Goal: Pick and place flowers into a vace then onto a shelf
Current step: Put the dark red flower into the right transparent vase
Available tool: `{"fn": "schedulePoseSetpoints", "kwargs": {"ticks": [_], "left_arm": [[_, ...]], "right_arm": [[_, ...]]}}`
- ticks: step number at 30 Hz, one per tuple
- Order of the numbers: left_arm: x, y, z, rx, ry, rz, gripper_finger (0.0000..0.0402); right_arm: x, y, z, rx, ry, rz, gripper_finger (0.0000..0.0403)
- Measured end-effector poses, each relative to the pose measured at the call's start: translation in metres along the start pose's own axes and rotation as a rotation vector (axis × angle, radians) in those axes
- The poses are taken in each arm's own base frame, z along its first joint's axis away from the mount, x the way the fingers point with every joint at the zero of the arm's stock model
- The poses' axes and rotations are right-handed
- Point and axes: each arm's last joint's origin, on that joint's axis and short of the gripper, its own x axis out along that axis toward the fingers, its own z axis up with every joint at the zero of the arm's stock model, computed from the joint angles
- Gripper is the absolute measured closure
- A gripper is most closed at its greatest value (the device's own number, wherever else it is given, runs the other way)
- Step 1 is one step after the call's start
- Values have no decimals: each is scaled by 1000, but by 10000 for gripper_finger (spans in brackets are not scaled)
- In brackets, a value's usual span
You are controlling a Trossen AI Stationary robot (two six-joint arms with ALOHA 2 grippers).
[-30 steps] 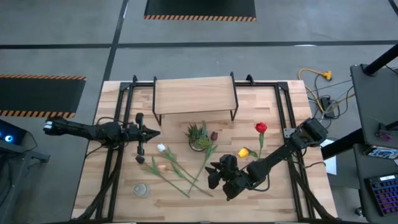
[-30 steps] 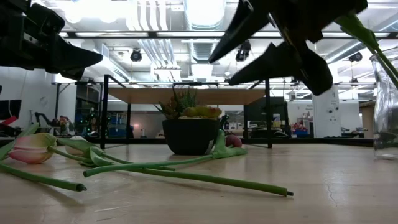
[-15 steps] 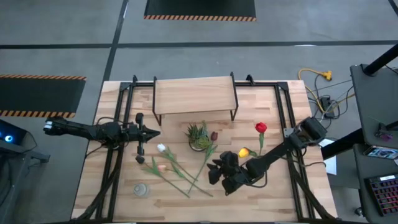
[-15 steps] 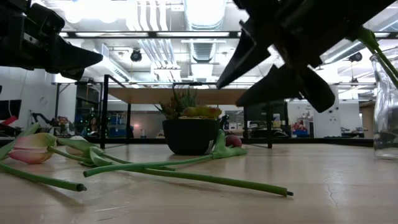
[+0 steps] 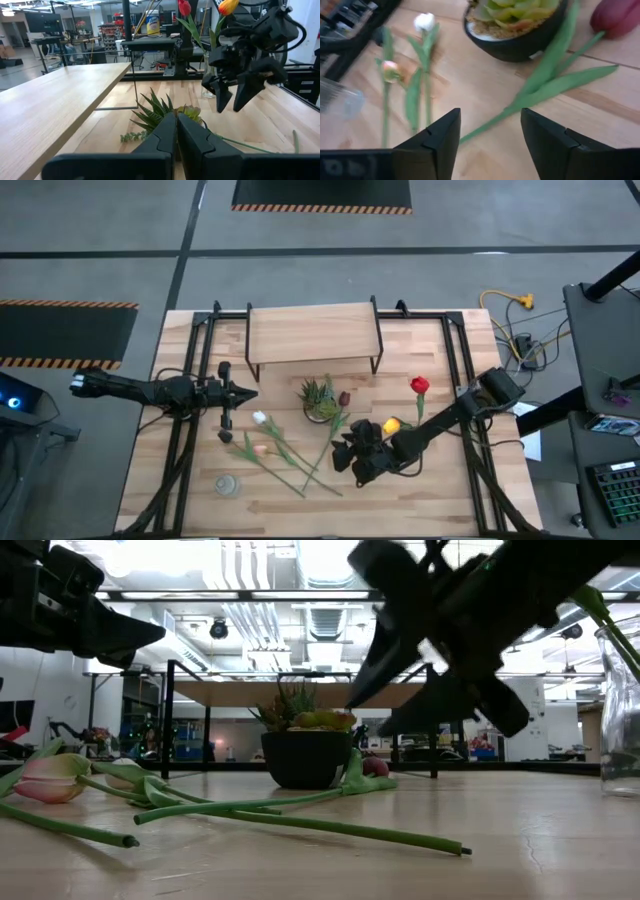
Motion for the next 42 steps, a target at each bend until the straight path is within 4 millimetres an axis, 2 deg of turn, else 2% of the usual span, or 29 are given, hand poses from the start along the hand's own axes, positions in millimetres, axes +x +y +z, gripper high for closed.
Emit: {"fn": "schedulePoseSetpoints", "kwargs": {"ticks": [8, 13, 21, 30, 35, 42], "left_arm": [[0, 0, 0, 0, 1, 0, 402], [0, 0, 0, 0, 1, 0, 402], [0, 0, -1, 2, 7, 0, 402], [0, 0, -1, 2, 6, 0, 402], [0, 0, -1, 2, 7, 0, 402], [0, 0, -1, 2, 7, -1, 402]], "right_arm": [[24, 10, -4, -13, -15, -27, 135], [39, 17, -6, -27, -1, -43, 119], [36, 20, -2, -69, 46, -161, 117], [33, 26, 4, -48, 37, -161, 117], [35, 20, 4, -43, 38, -181, 123], [52, 4, -3, -42, 61, -261, 141]]}}
